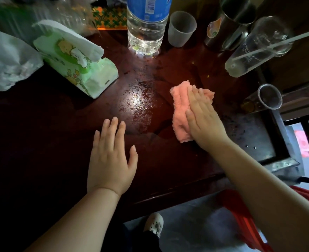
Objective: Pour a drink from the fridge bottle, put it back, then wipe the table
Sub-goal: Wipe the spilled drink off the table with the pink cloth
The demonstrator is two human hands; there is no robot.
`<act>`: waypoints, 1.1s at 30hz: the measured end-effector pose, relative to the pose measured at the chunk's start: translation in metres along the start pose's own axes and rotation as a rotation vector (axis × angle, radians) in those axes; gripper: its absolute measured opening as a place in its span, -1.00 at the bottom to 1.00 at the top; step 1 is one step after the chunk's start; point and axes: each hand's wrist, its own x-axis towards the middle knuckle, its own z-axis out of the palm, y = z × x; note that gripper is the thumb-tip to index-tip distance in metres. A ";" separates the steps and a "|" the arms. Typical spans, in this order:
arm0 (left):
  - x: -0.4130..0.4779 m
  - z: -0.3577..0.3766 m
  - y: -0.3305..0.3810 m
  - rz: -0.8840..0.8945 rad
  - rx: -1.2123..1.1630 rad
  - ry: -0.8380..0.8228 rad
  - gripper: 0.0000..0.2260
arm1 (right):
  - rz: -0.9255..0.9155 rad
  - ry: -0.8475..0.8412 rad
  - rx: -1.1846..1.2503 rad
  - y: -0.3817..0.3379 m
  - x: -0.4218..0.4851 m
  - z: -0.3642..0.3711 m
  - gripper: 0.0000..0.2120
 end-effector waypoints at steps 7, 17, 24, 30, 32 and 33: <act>0.000 0.001 -0.001 0.013 -0.001 0.025 -0.46 | 0.155 0.009 0.033 -0.036 -0.004 0.010 -0.35; -0.002 0.001 0.001 0.027 -0.011 0.047 -0.46 | 0.472 0.370 0.101 -0.003 -0.111 0.008 -0.41; -0.012 -0.007 0.006 0.181 0.016 0.133 -0.52 | 0.531 0.462 0.189 -0.004 -0.112 0.008 -0.56; 0.048 -0.015 0.082 0.439 -0.166 0.101 -0.61 | 0.499 0.589 0.251 -0.004 -0.113 0.010 -0.82; 0.070 -0.009 0.116 0.382 -0.123 0.051 -0.58 | 0.482 0.601 0.249 -0.002 -0.113 0.010 -0.87; 0.076 -0.004 0.129 0.342 -0.070 0.021 -0.56 | 0.481 0.603 0.247 -0.001 -0.113 0.011 -0.89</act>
